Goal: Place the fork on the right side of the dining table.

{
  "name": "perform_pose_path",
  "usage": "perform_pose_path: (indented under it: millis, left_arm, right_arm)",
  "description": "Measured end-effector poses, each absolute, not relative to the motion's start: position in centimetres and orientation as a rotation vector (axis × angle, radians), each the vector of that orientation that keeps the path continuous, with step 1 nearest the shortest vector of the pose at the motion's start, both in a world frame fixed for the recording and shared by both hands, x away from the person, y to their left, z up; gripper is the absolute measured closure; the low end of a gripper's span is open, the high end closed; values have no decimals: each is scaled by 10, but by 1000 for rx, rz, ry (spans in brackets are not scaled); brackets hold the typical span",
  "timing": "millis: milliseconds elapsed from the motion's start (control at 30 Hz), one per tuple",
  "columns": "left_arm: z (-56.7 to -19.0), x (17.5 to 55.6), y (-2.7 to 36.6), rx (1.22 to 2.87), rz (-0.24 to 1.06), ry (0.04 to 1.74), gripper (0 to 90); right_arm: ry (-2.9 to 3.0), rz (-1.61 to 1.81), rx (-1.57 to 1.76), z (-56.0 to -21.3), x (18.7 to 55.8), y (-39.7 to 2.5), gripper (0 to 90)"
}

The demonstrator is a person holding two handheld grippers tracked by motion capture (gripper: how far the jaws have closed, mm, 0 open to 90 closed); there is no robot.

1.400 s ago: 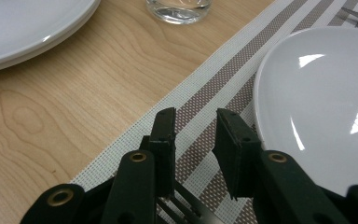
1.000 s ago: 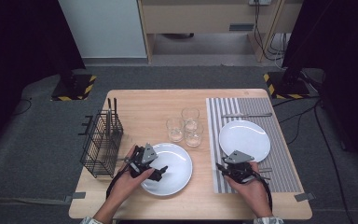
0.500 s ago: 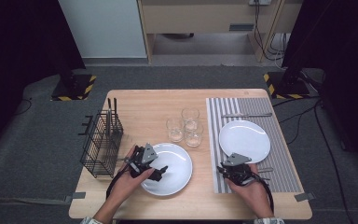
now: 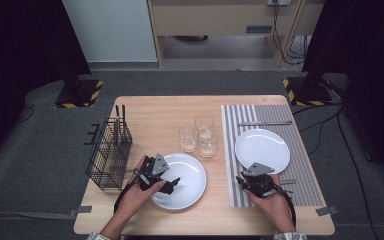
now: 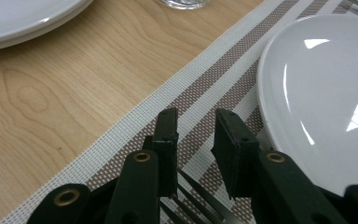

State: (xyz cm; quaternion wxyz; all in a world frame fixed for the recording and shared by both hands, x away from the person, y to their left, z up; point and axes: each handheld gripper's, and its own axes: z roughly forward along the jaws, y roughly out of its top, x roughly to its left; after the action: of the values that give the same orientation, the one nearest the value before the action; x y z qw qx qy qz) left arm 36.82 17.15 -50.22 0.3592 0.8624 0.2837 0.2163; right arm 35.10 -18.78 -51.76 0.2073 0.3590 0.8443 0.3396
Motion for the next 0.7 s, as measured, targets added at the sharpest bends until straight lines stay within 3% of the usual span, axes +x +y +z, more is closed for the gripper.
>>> perform_pose_path:
  millis: [400, 700]
  left_arm:
    - [-502, 368, 172, 2226, 558, 731, 40]
    - [-503, 368, 171, 2228, 560, 731, 40]
  right_arm:
    - [2310, 984, 1023, -514, 352, -193, 650]
    - [2226, 1107, 1083, -498, 367, -175, 403]
